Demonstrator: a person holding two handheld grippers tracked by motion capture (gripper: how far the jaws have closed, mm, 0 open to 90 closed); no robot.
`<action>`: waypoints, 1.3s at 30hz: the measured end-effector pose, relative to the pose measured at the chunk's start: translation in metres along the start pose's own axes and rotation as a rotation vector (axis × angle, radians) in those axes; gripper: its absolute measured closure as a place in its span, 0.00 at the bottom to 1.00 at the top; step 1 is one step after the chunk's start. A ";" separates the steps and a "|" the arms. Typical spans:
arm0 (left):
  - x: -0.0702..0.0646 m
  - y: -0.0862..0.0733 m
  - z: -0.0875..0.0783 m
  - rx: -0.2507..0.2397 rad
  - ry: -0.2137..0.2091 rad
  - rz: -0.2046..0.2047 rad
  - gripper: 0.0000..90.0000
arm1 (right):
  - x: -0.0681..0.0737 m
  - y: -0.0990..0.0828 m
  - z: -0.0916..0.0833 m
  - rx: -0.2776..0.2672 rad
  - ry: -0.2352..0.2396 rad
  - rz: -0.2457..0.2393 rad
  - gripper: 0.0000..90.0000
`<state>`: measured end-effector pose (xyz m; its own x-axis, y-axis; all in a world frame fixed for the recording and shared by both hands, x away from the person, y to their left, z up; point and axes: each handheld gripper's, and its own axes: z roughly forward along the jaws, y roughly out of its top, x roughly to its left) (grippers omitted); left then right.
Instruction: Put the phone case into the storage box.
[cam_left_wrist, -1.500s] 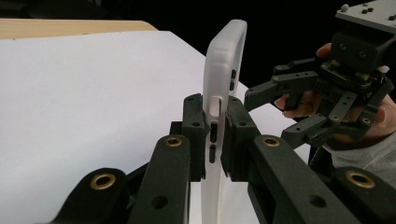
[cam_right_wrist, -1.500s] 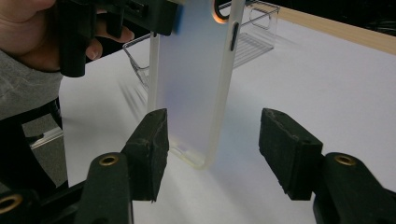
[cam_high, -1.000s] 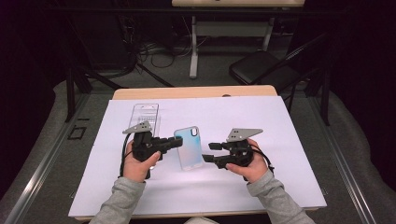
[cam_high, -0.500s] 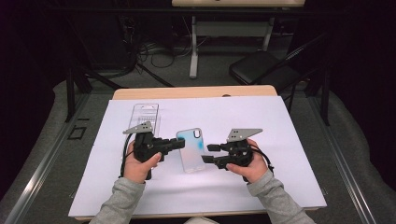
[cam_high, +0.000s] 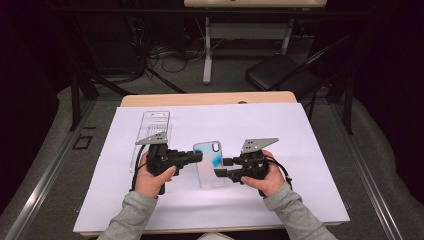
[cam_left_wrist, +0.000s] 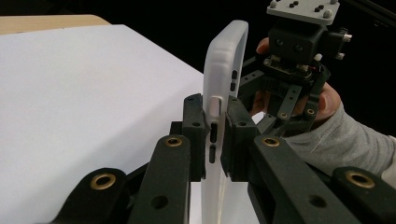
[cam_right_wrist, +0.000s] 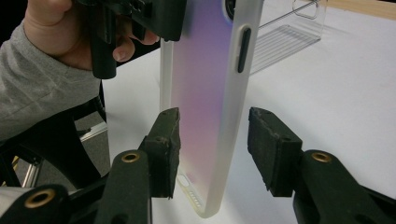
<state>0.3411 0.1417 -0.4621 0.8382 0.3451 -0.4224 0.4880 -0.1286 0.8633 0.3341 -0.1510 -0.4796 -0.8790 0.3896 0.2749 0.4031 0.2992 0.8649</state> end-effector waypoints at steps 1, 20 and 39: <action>0.000 0.000 0.000 -0.001 -0.002 -0.002 0.91 | 0.000 0.000 0.000 0.002 0.002 0.000 0.61; -0.006 0.000 0.004 0.010 -0.024 0.007 0.91 | 0.000 -0.001 0.001 0.015 0.043 0.020 0.75; -0.007 0.000 0.006 0.021 -0.029 0.014 0.91 | -0.001 -0.001 0.000 0.025 0.063 0.039 0.85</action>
<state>0.3364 0.1336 -0.4606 0.8514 0.3158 -0.4188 0.4813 -0.1531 0.8631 0.3345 -0.1523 -0.4810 -0.8765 0.3459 0.3348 0.4430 0.3070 0.8423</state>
